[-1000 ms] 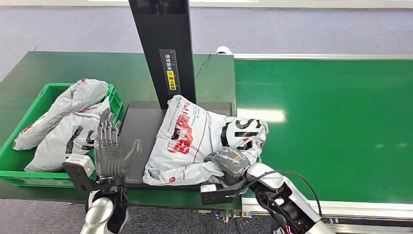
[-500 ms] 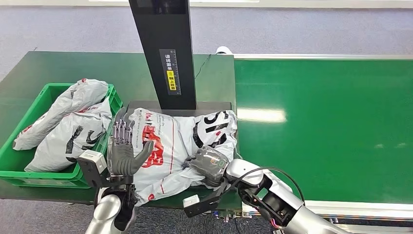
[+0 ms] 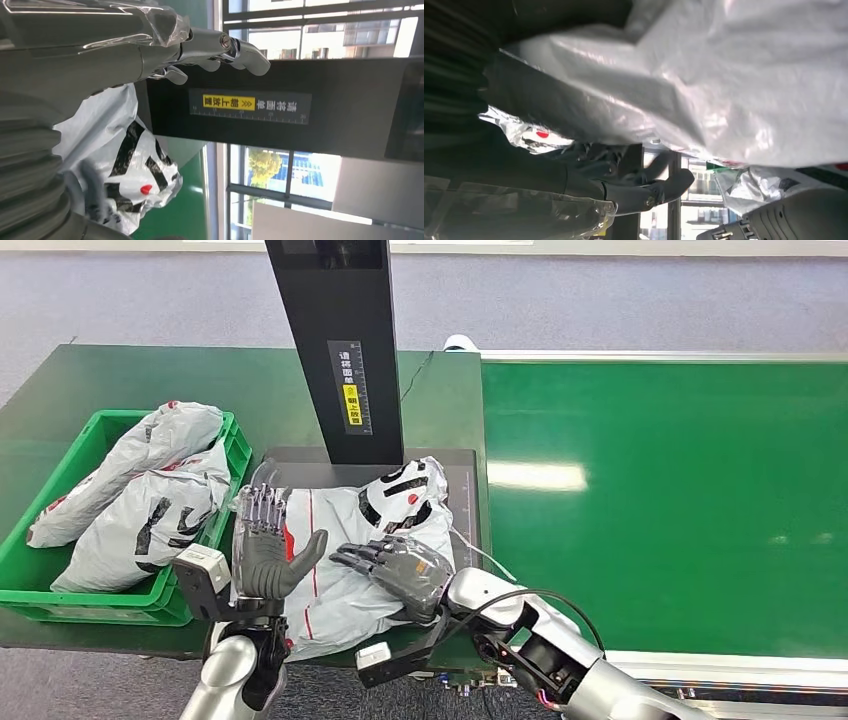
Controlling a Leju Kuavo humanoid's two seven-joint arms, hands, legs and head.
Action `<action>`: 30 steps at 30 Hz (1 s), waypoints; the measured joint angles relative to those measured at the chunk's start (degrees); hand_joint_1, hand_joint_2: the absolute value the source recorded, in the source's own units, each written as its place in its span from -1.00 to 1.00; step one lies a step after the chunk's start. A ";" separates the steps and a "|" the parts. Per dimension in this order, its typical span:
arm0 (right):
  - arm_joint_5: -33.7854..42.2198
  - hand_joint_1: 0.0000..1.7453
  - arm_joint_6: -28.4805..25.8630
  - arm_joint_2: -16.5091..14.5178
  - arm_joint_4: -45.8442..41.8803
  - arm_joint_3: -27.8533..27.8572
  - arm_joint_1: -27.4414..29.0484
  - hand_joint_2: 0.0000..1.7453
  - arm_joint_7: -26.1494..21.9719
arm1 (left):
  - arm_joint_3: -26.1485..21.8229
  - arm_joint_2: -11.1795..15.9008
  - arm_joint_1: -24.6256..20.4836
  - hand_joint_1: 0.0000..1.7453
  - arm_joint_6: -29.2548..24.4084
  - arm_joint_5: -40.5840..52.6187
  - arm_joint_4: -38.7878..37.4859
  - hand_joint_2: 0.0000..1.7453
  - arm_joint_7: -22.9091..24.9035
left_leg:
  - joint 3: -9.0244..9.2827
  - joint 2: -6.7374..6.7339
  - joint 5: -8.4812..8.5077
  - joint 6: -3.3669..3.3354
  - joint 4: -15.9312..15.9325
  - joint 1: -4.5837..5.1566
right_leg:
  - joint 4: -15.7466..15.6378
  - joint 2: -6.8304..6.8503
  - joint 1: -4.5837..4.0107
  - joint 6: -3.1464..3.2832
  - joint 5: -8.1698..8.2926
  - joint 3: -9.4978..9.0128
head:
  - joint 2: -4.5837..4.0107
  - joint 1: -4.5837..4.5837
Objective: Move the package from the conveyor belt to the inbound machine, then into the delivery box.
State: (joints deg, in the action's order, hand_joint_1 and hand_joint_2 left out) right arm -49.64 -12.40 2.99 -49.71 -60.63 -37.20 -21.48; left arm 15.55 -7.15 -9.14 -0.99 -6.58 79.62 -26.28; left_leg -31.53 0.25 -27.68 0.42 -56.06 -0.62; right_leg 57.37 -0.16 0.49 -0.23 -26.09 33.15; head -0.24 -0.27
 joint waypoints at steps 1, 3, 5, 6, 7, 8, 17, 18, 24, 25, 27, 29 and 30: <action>-0.02 -1.00 -0.18 -0.03 0.02 0.01 0.00 1.00 0.11 | 0.15 0.07 -0.01 -1.00 0.27 0.09 -0.02 1.00 -0.03 | 0.00 0.00 0.00 0.00 0.00 0.00 | 0.00 0.00 0.00 0.00 0.00 0.00 | 0.00 0.00; 0.03 -1.00 -0.55 -0.04 0.02 0.17 0.04 1.00 0.34 | 0.41 0.20 -0.05 -1.00 0.72 0.36 -0.02 1.00 -0.10 | 0.00 0.00 0.00 0.00 0.00 0.00 | 0.00 0.00 0.00 0.00 0.00 0.00 | 0.00 0.00; 0.24 -1.00 -1.10 -0.02 -0.13 0.66 0.16 1.00 0.52 | 0.56 0.29 -0.08 -1.00 1.02 0.55 -0.02 1.00 -0.13 | 0.01 0.00 0.00 0.00 0.00 0.00 | 0.00 0.00 0.00 0.00 0.00 0.01 | 0.00 0.01; 0.43 -1.00 -1.50 0.03 -0.32 1.03 0.26 1.00 0.56 | 0.61 0.32 -0.08 -1.00 1.09 0.60 -0.02 1.00 -0.13 | 0.01 0.00 0.00 0.00 0.00 0.00 | 0.00 0.00 0.00 0.00 0.00 0.01 | 0.00 0.01; 0.68 -1.00 -1.99 0.11 -0.66 1.48 0.39 1.00 0.56 | 0.62 0.33 -0.08 -1.00 1.11 0.65 -0.02 1.00 -0.13 | 0.01 0.00 0.00 0.00 0.00 0.00 | 0.00 0.00 0.00 0.00 0.00 0.01 | 0.00 0.01; 0.94 -1.00 -2.54 0.22 -1.08 1.94 0.57 1.00 0.52 | 0.62 0.34 -0.08 -1.00 1.12 0.68 -0.02 1.00 -0.14 | 0.00 0.00 0.00 0.00 0.00 0.00 | 0.00 0.00 0.00 0.00 0.00 0.01 | 0.00 0.01; 2.82 -1.00 -13.97 2.11 -9.83 8.65 3.94 1.00 -3.78 | 1.04 0.99 -0.08 -1.00 3.60 3.31 -0.02 1.00 0.34 | 0.00 0.01 0.00 0.00 0.00 0.00 | 0.00 0.00 0.00 0.00 0.00 0.02 | 0.00 0.01; 3.31 -1.00 -15.16 2.38 -11.21 9.64 4.53 1.00 -4.42 | 1.27 1.13 -0.10 -1.00 4.25 4.08 -0.02 1.00 0.49 | 0.00 0.01 0.00 0.00 0.00 0.00 | 0.00 0.00 0.00 0.00 0.00 0.02 | 0.00 0.01; 6.63 -1.00 -18.43 4.04 -18.00 15.44 7.72 1.00 -7.16 | 2.99 2.10 -0.78 -1.00 7.16 8.60 -0.10 1.00 1.94 | 0.00 0.00 0.00 0.00 0.00 0.00 | 0.00 0.00 0.00 0.00 0.00 0.02 | 0.00 0.01; 6.96 -1.00 -18.41 4.24 -18.68 16.24 8.15 1.00 -7.34 | 3.31 2.28 -0.95 -1.00 7.66 9.56 -0.20 1.00 2.54 | 0.00 0.00 0.00 0.00 0.00 0.00 | 0.00 0.00 0.00 0.00 0.00 0.02 | 0.00 0.00; 7.45 -1.00 -18.37 4.58 -19.63 17.53 8.89 1.00 -7.57 | 3.92 2.60 -1.26 -1.00 8.54 11.22 -0.50 1.00 3.69 | 0.00 0.00 0.00 0.00 0.00 0.00 | 0.00 0.00 0.00 0.00 0.00 0.02 | 0.00 0.00; 7.91 -1.00 -18.33 4.87 -20.28 18.53 9.54 1.00 -7.75 | 4.49 2.86 -1.58 -1.00 9.28 12.74 -0.87 1.00 4.74 | 0.00 0.00 0.00 0.00 0.00 0.00 | 0.00 0.00 0.00 0.00 0.00 0.02 | 0.00 0.01; 8.15 -1.00 -18.33 4.99 -20.56 18.94 9.88 1.00 -7.84 | 4.79 2.99 -1.78 -1.00 9.63 13.57 -1.09 1.00 5.28 | 0.00 0.00 0.00 0.00 0.00 0.00 | 0.00 0.00 0.00 0.00 0.00 0.02 | 0.00 0.01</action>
State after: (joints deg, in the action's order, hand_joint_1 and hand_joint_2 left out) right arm -41.49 -30.73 7.99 -70.27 -41.69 -27.32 -29.33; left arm 20.34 -4.16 -10.93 8.65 6.99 78.54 -21.00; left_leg -31.53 0.25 -27.69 0.43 -56.06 -0.62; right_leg 57.37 -0.16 0.49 -0.23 -26.09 33.17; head -0.24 -0.26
